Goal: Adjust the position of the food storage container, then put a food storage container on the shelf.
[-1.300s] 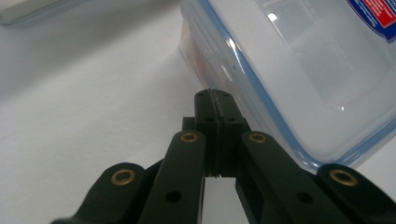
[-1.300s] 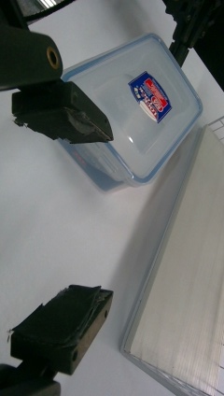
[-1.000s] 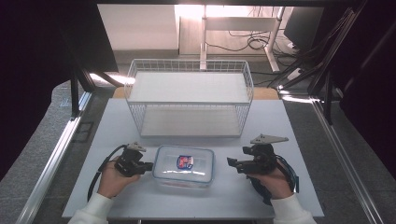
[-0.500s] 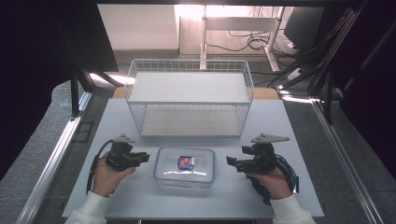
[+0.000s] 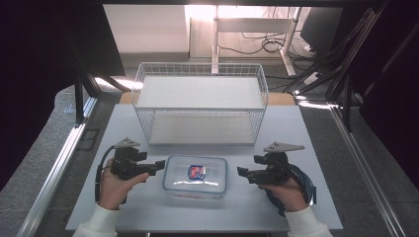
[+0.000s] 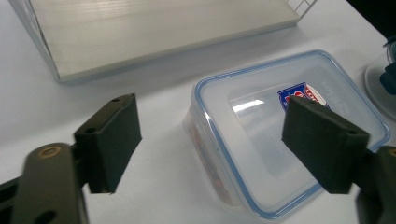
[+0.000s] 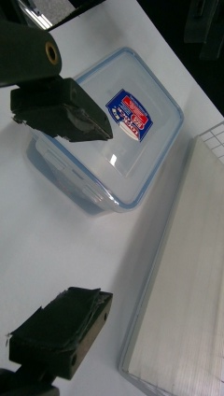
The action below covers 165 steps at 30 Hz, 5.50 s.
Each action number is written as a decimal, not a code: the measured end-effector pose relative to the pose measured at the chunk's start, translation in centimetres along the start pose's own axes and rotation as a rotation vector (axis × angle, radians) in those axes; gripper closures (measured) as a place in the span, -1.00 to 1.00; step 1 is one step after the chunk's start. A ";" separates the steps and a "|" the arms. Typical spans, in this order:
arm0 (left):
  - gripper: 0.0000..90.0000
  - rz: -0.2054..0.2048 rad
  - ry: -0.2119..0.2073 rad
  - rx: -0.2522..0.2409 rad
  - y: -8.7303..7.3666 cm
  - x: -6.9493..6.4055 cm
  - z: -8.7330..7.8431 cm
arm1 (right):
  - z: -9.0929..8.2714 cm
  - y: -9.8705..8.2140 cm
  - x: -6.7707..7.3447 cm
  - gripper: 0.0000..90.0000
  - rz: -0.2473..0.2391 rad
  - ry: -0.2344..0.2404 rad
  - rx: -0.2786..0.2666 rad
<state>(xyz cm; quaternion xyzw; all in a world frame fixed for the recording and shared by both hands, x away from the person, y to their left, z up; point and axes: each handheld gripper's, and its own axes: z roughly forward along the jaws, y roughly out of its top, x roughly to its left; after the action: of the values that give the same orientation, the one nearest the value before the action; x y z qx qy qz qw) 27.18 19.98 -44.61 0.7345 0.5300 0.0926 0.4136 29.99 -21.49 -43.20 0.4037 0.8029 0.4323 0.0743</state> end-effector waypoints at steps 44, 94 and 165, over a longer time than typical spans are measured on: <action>-0.81 -0.154 -0.228 0.069 -1.3 2.0 3.6 | 6.3 -0.7 3.5 -0.77 0.195 0.056 0.095; -0.46 -0.247 -0.325 0.193 -2.9 1.3 6.4 | 8.2 -3.3 2.3 -0.46 0.491 0.158 0.157; -0.08 -0.112 -0.277 -0.057 2.8 -2.8 -0.4 | 0.7 2.3 3.1 -0.08 0.237 0.137 -0.099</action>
<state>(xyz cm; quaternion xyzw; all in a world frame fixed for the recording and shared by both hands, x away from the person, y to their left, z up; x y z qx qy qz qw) 27.70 17.52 -41.54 0.6976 0.5050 -0.0180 0.5080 29.61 -18.14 -41.13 0.4612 0.7305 0.5034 -0.0124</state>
